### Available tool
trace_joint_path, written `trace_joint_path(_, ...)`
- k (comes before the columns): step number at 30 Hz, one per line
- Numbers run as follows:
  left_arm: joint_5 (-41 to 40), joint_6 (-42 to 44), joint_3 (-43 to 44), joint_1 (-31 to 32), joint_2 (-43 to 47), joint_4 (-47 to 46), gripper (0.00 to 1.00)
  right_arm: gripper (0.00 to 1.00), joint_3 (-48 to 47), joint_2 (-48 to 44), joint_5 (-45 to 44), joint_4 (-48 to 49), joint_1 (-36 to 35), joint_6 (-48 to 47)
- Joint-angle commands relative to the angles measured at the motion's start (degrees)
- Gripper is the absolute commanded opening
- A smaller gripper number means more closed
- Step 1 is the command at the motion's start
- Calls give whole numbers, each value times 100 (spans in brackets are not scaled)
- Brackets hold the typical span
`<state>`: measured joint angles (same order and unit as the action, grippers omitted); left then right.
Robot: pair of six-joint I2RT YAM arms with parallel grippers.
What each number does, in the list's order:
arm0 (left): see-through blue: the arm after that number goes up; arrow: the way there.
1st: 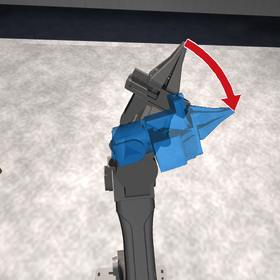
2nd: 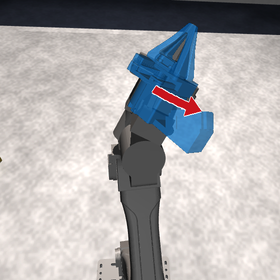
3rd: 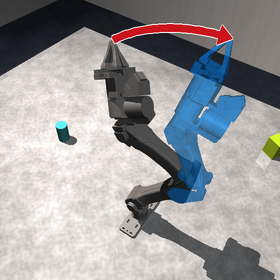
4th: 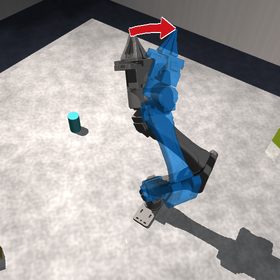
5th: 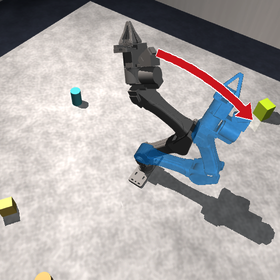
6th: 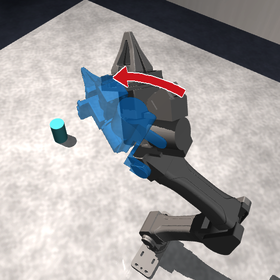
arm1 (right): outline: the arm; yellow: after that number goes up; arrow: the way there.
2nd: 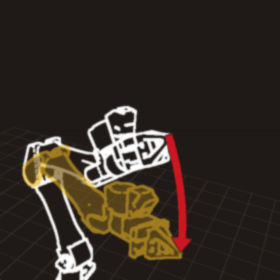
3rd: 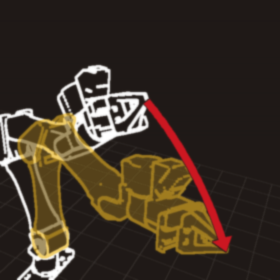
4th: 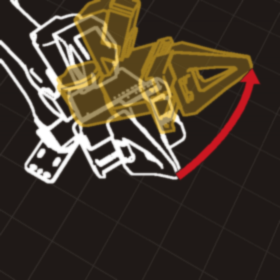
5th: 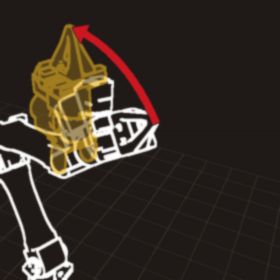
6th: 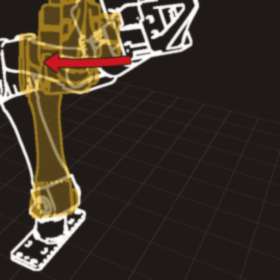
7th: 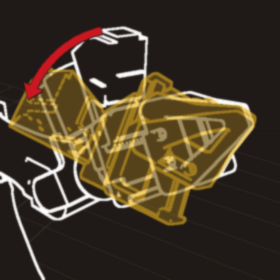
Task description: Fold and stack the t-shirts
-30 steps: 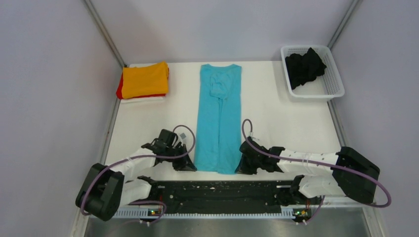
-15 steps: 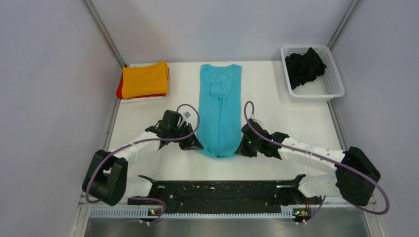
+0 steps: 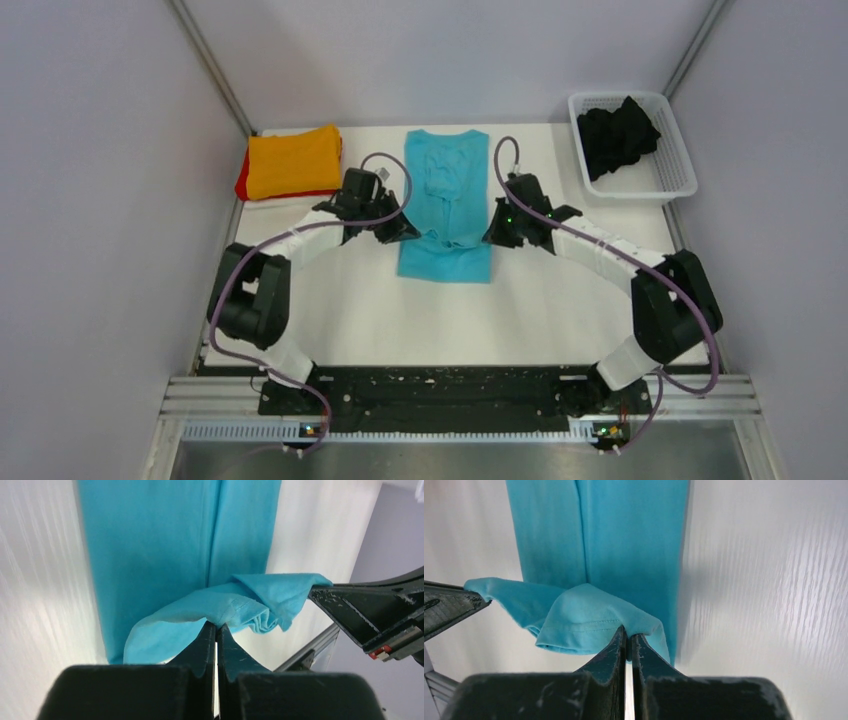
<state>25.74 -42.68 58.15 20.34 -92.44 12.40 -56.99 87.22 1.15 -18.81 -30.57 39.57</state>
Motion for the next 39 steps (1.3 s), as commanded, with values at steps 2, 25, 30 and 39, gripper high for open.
trace_joint_path(2,-233,263,1050,-171,-675,35,0,0,-803,565,480,300,493,-490)
trace_joint_path(25,174,902,3063,-680,-2386,948,0,0,-2176,2014,428,229,809,-527)
trace_joint_path(30,164,892,3298,-687,-2599,1034,0,0,-2380,2221,470,229,893,-522)
trace_joint_path(39,-71,948,3976,-745,-2885,1494,68,38,-3044,2672,512,168,972,-458)
